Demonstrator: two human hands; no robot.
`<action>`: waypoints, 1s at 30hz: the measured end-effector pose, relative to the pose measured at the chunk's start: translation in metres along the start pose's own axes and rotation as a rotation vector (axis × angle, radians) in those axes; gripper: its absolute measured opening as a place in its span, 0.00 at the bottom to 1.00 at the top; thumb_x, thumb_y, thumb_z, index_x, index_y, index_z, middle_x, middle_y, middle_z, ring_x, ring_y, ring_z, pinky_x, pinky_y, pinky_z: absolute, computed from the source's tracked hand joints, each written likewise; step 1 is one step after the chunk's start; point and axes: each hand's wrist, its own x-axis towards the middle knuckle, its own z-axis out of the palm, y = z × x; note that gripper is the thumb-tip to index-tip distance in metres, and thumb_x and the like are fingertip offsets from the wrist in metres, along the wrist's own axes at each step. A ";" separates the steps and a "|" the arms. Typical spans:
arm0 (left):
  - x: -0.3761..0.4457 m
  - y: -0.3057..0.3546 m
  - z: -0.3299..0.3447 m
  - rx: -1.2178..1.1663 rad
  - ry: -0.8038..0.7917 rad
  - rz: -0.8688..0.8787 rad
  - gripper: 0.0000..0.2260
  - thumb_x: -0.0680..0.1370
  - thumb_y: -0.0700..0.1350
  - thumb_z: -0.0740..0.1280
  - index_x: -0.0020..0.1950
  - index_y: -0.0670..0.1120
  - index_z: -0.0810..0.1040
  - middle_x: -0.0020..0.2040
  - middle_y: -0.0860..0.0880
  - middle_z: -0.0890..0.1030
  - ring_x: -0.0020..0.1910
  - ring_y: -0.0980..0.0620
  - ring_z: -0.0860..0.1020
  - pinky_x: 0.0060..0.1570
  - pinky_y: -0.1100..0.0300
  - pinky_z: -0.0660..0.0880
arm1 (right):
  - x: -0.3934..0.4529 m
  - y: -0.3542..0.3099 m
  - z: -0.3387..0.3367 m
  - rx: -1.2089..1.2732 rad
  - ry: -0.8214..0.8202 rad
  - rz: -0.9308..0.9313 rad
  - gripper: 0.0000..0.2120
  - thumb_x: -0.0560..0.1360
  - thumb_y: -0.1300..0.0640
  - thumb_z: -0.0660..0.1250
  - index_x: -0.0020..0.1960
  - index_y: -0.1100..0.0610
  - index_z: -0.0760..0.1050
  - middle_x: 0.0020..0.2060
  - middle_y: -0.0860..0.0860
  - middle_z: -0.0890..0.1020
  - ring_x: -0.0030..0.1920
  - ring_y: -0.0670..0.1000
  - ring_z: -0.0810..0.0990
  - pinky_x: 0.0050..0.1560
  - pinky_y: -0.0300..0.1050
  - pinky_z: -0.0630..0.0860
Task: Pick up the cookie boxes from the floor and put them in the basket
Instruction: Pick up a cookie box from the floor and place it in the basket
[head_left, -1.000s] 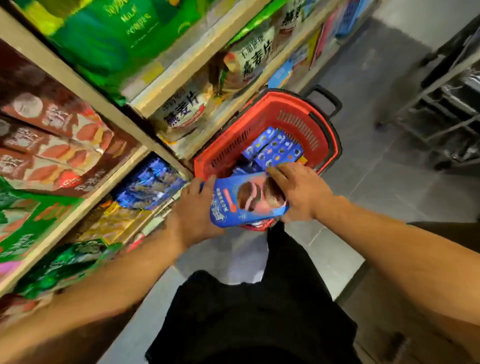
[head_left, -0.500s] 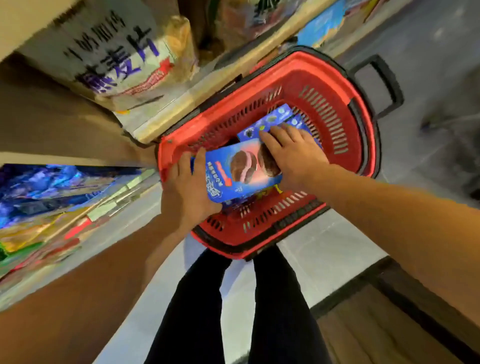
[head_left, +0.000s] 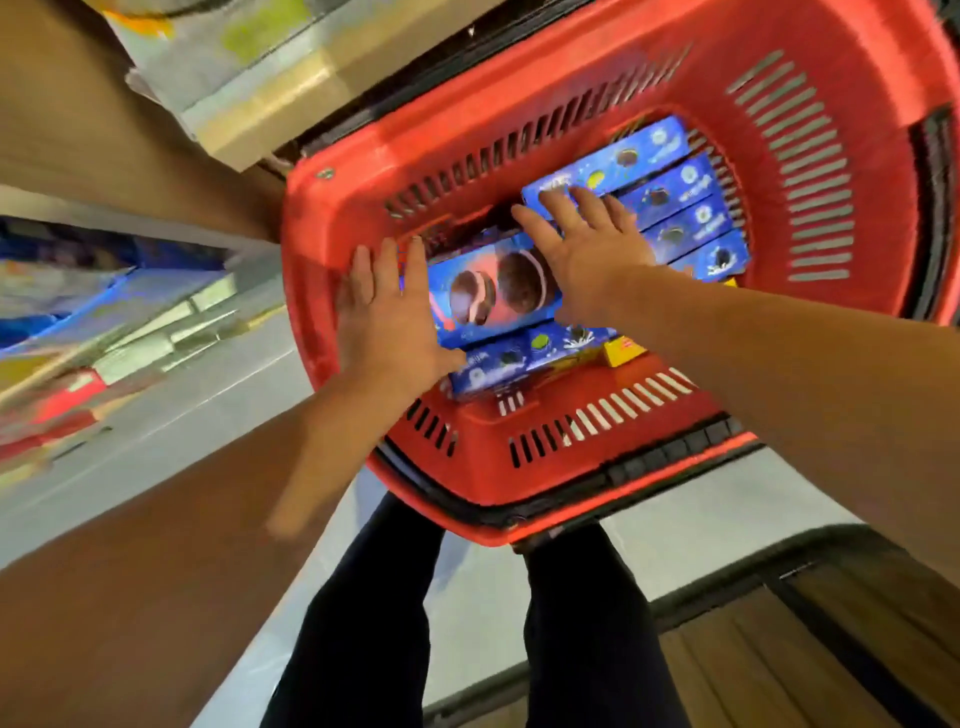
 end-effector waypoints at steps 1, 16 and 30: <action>-0.003 0.000 -0.001 -0.022 -0.016 0.002 0.54 0.61 0.62 0.76 0.79 0.46 0.52 0.77 0.41 0.57 0.76 0.38 0.53 0.74 0.43 0.55 | -0.005 -0.002 -0.001 0.006 -0.014 -0.005 0.56 0.69 0.47 0.75 0.79 0.47 0.36 0.79 0.52 0.42 0.78 0.60 0.43 0.77 0.60 0.47; -0.156 0.007 -0.176 -0.360 -0.025 0.006 0.38 0.67 0.57 0.68 0.74 0.42 0.65 0.68 0.39 0.72 0.66 0.38 0.71 0.65 0.47 0.69 | -0.218 -0.056 -0.127 0.199 0.244 0.044 0.45 0.67 0.44 0.73 0.77 0.56 0.58 0.72 0.57 0.66 0.74 0.62 0.61 0.71 0.60 0.62; -0.406 0.004 -0.251 -0.548 0.176 -0.323 0.37 0.72 0.50 0.74 0.76 0.41 0.61 0.73 0.40 0.67 0.71 0.43 0.67 0.68 0.59 0.60 | -0.360 -0.173 -0.199 -0.049 0.423 -0.455 0.41 0.66 0.43 0.70 0.74 0.59 0.63 0.71 0.58 0.68 0.72 0.60 0.63 0.75 0.53 0.57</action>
